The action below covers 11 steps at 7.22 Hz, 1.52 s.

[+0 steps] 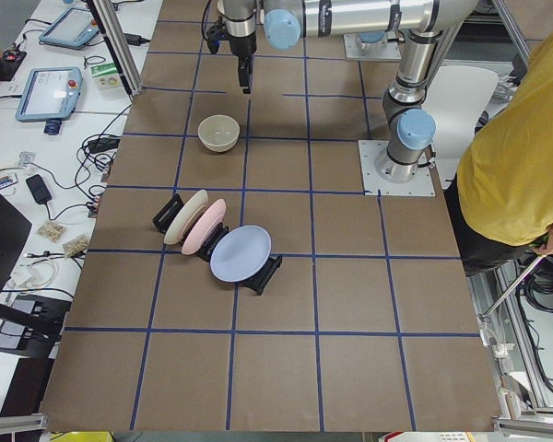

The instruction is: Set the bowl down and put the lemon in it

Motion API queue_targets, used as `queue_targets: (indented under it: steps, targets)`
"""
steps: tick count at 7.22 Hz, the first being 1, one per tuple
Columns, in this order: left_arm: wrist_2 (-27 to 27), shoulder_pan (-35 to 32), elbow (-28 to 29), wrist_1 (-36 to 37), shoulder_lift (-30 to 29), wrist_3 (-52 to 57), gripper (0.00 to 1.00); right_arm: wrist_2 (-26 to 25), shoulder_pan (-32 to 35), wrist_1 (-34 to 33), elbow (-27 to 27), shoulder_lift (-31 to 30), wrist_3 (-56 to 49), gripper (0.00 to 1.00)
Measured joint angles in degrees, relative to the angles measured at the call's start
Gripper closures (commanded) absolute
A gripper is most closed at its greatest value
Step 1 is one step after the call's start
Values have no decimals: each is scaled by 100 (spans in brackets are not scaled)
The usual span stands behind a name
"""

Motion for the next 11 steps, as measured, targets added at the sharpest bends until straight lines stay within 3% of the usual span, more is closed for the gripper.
queue_targets:
  steps: [3, 5, 6, 8, 11]
  targets:
    - [-328, 417, 114, 1573, -1546, 606, 0, 18, -443, -1234, -16, 943, -865, 0]
    - [-331, 451, 121, 1974, -2115, 1027, 1, -10, -517, -2187, -13, 1543, -1376, 0]
    - [-331, 453, 90, 2126, -2231, 1108, 7, -73, -530, -2498, -7, 1757, -1543, 0]
    - [-328, 458, 46, 2177, -2291, 1132, 57, -215, -532, -2587, 32, 1930, -1631, 0]
    - [-350, 477, -16, 2182, -2307, 1123, 99, -239, -529, -2633, 155, 2148, -1801, 0]
